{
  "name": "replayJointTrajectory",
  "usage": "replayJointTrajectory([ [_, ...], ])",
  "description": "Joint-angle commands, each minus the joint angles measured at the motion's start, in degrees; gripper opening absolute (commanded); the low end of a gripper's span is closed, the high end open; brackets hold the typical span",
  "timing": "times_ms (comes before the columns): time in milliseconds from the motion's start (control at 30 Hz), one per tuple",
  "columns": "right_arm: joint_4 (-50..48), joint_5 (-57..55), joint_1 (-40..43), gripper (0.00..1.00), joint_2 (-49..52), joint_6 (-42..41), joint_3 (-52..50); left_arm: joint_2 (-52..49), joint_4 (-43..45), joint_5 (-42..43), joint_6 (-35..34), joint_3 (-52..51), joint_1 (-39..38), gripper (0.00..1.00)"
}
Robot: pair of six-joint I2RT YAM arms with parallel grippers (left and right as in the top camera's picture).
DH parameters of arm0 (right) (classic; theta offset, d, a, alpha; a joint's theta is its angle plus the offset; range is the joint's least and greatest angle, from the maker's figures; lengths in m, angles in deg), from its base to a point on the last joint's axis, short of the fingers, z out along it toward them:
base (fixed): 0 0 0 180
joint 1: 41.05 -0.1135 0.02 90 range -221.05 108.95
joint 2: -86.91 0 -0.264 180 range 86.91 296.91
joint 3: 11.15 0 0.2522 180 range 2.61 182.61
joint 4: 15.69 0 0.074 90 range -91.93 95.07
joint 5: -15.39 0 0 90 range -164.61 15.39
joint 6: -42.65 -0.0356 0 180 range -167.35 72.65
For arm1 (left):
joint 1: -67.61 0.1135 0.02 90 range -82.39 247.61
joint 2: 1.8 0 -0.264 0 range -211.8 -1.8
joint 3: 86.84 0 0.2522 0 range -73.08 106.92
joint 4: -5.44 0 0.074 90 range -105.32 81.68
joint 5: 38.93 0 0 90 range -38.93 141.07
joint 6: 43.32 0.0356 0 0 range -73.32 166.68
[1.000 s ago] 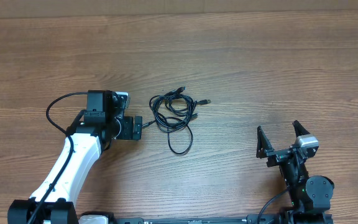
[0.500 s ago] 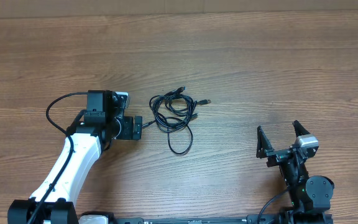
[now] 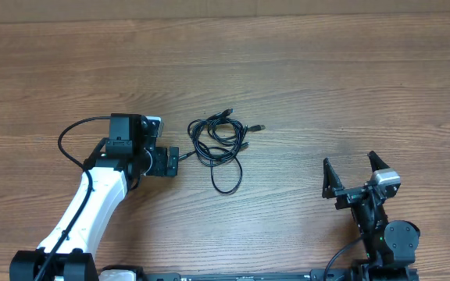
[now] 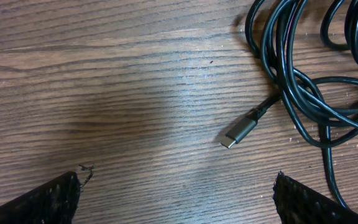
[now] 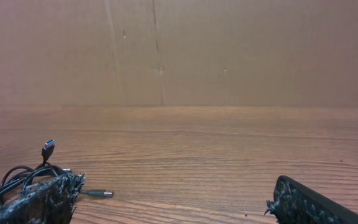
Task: Untangle cables
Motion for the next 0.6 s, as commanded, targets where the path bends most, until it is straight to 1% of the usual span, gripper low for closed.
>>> replayJointTrajectory([
  [0, -0.2, -0.2, -0.3, 1.00, -0.6, 0.4, -0.6, -0.3, -0.1, -0.4, -0.5, 1.4, -0.2, 1.00],
  [133, -0.2, -0.2, -0.3, 1.00, -0.6, 0.4, -0.6, -0.3, -0.5, -0.4, -0.5, 1.5, -0.2, 0.99],
  [333, -0.2, -0.2, -0.3, 1.00, -0.6, 0.4, -0.6, -0.3, -3.7, -2.8, 0.8, 3.0, -0.3, 1.00],
  [567, -0.2, -0.2, -0.3, 1.00, -0.6, 0.4, -0.6, -1.2, -3.5, 0.2, 4.6, 3.6, -3.4, 1.00],
])
